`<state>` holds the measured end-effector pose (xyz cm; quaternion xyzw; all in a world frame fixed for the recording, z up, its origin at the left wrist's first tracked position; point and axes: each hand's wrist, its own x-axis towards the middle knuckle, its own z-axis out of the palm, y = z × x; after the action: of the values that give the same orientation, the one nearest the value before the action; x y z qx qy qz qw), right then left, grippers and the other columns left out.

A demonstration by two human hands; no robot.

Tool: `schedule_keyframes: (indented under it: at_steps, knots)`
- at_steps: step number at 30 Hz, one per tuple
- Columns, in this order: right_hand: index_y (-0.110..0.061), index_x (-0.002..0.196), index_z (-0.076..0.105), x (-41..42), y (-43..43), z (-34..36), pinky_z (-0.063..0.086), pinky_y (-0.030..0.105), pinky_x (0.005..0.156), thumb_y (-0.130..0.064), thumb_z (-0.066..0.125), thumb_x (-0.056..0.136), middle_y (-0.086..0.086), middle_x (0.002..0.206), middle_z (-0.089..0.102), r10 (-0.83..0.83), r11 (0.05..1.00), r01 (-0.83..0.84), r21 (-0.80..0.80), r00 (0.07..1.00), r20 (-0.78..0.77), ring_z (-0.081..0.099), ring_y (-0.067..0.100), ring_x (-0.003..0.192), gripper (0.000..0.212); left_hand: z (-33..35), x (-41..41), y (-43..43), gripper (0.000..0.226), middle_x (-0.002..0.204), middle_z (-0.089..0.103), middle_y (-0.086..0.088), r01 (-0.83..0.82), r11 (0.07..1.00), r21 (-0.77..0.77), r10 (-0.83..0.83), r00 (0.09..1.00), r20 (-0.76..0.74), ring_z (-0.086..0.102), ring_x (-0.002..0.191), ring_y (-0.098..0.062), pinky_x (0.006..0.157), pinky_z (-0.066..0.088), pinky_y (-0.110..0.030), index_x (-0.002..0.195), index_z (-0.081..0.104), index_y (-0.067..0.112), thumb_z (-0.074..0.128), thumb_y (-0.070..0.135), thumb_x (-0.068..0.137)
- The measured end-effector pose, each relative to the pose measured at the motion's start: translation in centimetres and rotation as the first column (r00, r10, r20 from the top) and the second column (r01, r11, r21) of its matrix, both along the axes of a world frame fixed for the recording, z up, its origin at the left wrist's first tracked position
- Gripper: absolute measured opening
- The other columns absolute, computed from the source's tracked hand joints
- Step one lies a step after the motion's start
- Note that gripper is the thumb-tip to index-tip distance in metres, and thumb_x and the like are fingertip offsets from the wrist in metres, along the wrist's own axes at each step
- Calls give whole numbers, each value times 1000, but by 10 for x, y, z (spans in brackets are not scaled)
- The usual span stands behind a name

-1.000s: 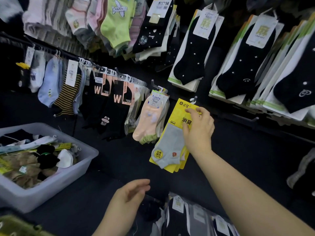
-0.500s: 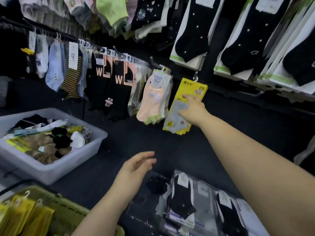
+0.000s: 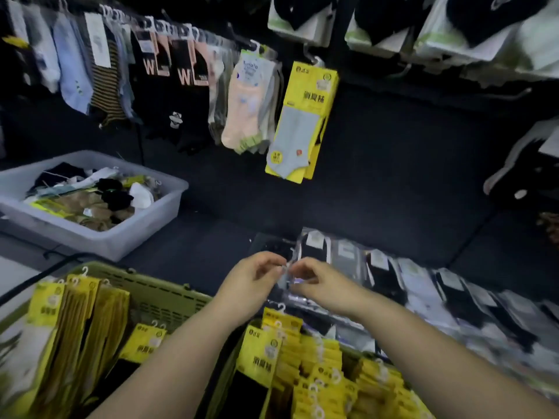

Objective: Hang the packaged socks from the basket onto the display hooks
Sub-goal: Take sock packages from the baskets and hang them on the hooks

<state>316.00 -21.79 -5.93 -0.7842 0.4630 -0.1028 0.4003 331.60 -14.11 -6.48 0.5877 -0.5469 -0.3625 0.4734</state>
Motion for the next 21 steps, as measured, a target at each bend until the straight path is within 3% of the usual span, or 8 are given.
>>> schedule_keyframes:
  at_steps: [4,7,11,13,17,21]
  knots:
    - [-32,107,53,-52,36,-70,49,32,90,-25,70,85,-7,117,55,59,993,-43,106,985,-160,56,13,105,29,-36,-26,19,10,83,64,9,140,980,141,-167,966,199,60,76,-10,74,47,-24,93,66,24,59,17,92]
    - [-31,112,52,-91,55,-117,45,26,92,-31,71,84,-5,126,51,12,984,28,177,975,-222,51,12,113,33,-57,-41,18,12,90,64,6,219,951,216,-280,909,308,60,80,-12,74,46,-22,100,67,21,58,19,92]
    - [-27,138,39,-111,63,-148,36,32,106,-59,68,76,-1,143,35,133,982,-57,182,889,-438,38,18,132,75,-80,-40,18,18,105,65,7,275,877,393,-449,760,470,61,98,-12,87,49,-28,109,64,22,56,25,93]
    - [-30,143,32,-109,64,-152,33,35,109,-67,65,71,-3,147,29,170,980,-100,173,870,-463,33,19,135,88,-85,-33,18,21,108,65,10,276,840,468,-515,681,522,61,100,-10,87,49,-26,113,63,25,54,29,94]
    - [-26,149,18,-102,76,-160,30,36,109,-67,64,72,-3,151,21,214,965,-262,9,769,-603,26,23,136,99,-82,-24,14,25,110,64,11,259,824,504,-538,636,553,60,101,-10,86,48,-26,118,61,26,51,30,95]
    - [-18,150,13,-66,87,-168,20,36,114,-60,59,81,3,151,20,22,958,-166,-233,854,-520,21,24,139,92,-79,-16,12,28,115,62,9,201,823,531,-533,597,599,58,104,-11,82,43,-23,121,58,25,51,32,95]
